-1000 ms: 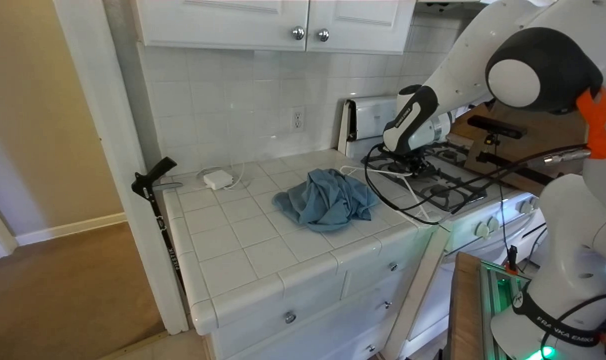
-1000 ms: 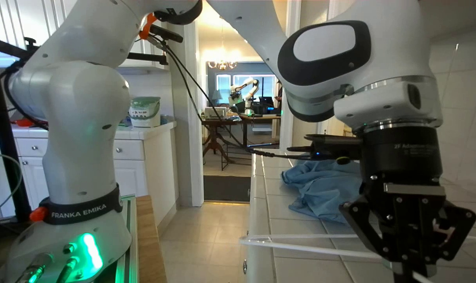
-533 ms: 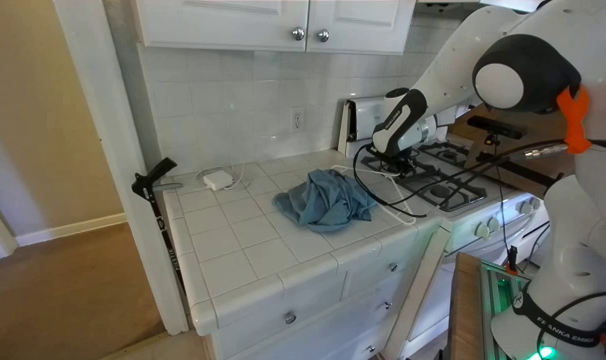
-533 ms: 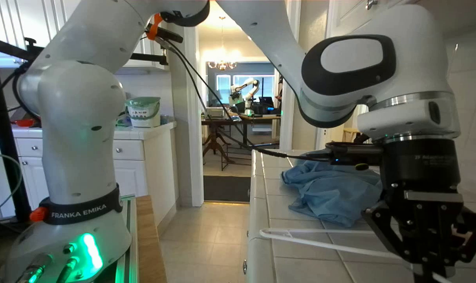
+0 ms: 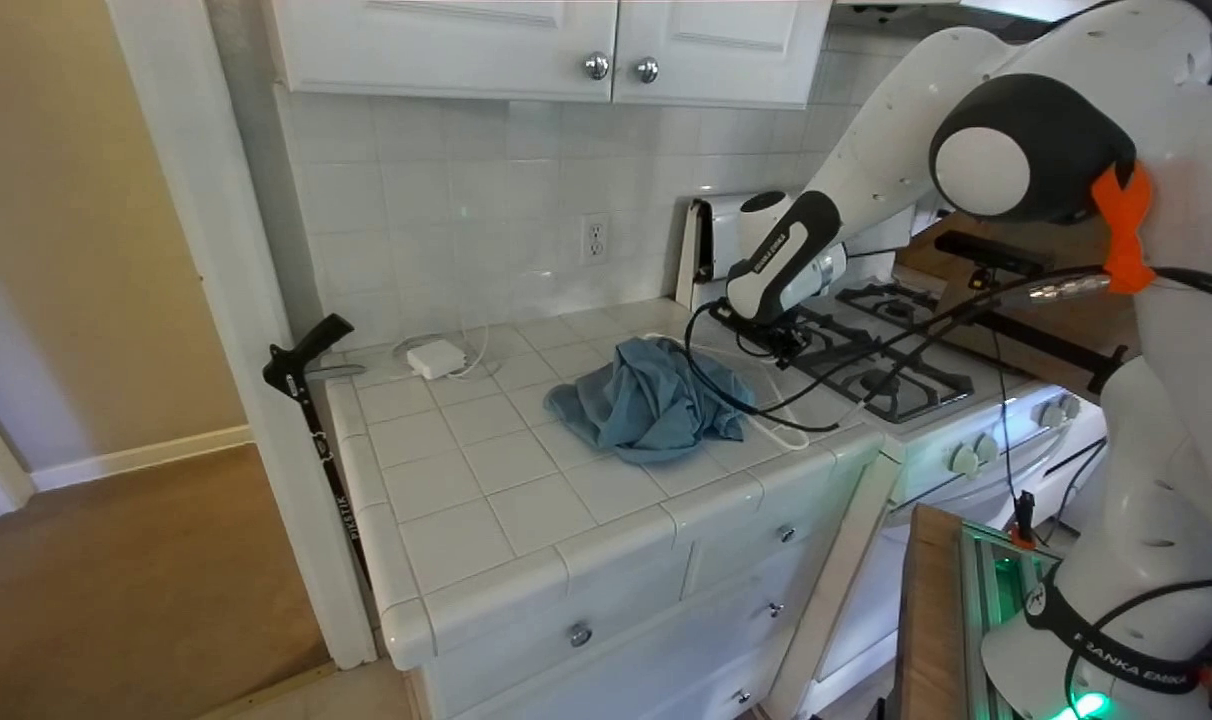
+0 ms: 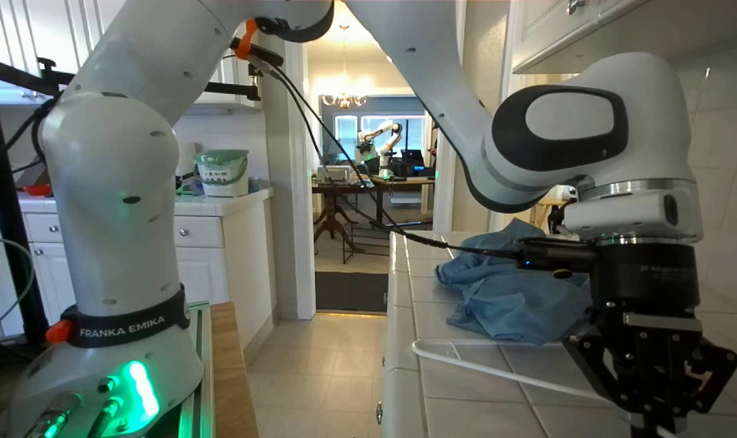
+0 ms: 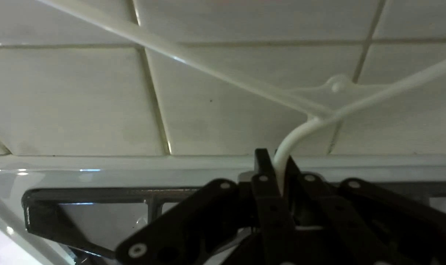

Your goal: Move the white hanger to the right then place the blue towel on the left.

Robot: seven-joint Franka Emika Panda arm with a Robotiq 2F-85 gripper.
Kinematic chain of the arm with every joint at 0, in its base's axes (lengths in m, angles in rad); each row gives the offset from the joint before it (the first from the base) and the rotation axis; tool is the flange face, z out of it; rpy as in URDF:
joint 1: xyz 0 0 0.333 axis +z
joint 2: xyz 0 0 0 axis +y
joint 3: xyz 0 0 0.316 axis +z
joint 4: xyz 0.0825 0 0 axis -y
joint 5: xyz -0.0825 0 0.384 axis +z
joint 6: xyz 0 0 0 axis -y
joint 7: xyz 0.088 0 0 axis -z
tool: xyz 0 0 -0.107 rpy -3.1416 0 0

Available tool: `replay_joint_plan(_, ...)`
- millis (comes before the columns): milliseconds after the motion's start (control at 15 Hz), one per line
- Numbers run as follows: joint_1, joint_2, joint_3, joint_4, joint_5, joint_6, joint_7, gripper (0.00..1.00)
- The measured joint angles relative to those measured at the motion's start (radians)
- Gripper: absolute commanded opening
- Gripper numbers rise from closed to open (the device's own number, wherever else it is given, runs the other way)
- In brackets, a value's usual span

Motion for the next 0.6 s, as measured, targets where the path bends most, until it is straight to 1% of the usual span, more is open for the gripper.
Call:
replay_joint_plan(200,-0.032,0.000,0.061,0.018,-0.033,-0.003,0.037,0.02)
replay_joint_plan(400,-0.054,-0.002,0.096,0.039,-0.081,-0.021,0.067,0.02)
replay_joint_plan(467,-0.061,-0.003,0.105,0.045,-0.097,-0.028,0.076,0.05)
replay_joint_plan(533,-0.067,-0.003,0.114,0.051,-0.112,-0.035,0.085,0.33)
replay_joint_plan(600,-0.075,-0.004,0.123,0.057,-0.125,-0.043,0.089,0.33)
